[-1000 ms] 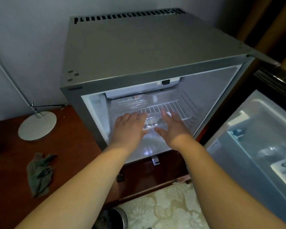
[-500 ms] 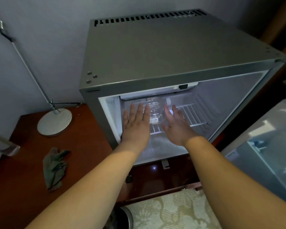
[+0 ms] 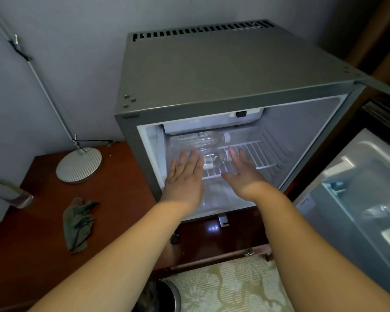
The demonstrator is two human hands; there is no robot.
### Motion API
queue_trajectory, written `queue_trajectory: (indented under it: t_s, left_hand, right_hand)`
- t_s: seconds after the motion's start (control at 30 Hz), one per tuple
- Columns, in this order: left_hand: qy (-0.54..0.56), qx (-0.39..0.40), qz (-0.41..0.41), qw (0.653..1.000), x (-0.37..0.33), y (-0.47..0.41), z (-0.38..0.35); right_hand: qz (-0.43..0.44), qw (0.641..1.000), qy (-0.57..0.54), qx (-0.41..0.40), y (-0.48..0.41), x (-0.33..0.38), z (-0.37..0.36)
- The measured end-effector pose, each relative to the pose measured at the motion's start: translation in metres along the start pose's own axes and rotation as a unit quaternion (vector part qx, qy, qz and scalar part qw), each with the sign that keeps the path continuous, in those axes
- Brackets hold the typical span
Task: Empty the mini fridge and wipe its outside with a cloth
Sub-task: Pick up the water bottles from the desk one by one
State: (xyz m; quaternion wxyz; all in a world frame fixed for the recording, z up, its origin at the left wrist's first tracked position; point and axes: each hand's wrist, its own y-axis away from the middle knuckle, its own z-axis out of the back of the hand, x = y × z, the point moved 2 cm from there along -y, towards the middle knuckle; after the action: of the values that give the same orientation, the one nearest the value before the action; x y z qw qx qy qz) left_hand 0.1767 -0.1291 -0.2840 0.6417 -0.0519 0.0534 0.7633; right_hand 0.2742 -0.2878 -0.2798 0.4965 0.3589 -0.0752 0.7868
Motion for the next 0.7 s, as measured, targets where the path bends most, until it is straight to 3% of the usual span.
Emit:
queue_trajectory:
  t_s: [0.7]
  left_hand:
    - [0.011, 0.014, -0.016, 1.000, 0.001, 0.041, -0.001]
  right_hand:
    - [0.071, 0.997, 0.005, 0.014, 0.045, -0.005, -0.013]
